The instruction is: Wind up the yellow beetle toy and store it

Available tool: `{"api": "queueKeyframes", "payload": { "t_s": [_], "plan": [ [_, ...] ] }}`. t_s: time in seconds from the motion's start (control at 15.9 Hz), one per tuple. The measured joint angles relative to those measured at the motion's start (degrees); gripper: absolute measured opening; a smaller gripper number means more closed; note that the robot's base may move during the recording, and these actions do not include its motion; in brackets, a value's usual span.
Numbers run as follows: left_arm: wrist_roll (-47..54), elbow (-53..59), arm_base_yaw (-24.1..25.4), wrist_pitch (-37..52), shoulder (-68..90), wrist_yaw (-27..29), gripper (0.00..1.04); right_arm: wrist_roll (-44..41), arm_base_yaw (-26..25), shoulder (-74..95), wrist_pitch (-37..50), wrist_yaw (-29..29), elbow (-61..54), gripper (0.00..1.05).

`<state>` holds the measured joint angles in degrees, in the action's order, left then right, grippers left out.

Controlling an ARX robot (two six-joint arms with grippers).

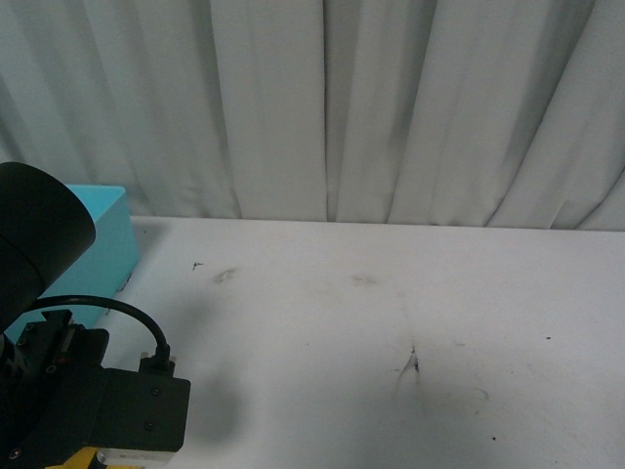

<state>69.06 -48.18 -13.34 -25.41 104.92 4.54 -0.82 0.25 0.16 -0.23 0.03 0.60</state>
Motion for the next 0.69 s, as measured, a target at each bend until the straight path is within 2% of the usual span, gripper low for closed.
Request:
{"api": "queueKeyframes", "payload": {
  "t_s": [0.13, 0.25, 0.44, 0.5, 0.69],
  "plan": [
    [-1.49, 0.07, 0.81, 0.94, 0.48, 0.42, 0.98, 0.0, 0.0, 0.0, 0.0, 0.0, 0.0, 0.98],
    [2.93, 0.33, 0.85, 3.04, 0.77, -0.13, 0.94, 0.0, 0.0, 0.0, 0.0, -0.02, 0.0, 0.98],
    [9.81, 1.01, 0.79, 4.68, 1.46, -0.98, 0.51, 0.0, 0.0, 0.0, 0.0, 0.0, 0.0, 0.98],
    [10.45, 1.01, 0.57, 4.7, 1.42, -1.16, 0.42, 0.0, 0.0, 0.0, 0.0, 0.0, 0.0, 0.98],
    [9.16, 1.03, -0.87, 1.16, 0.61, -2.45, 0.41, 0.0, 0.0, 0.0, 0.0, 0.0, 0.0, 0.98]
  ]
}}
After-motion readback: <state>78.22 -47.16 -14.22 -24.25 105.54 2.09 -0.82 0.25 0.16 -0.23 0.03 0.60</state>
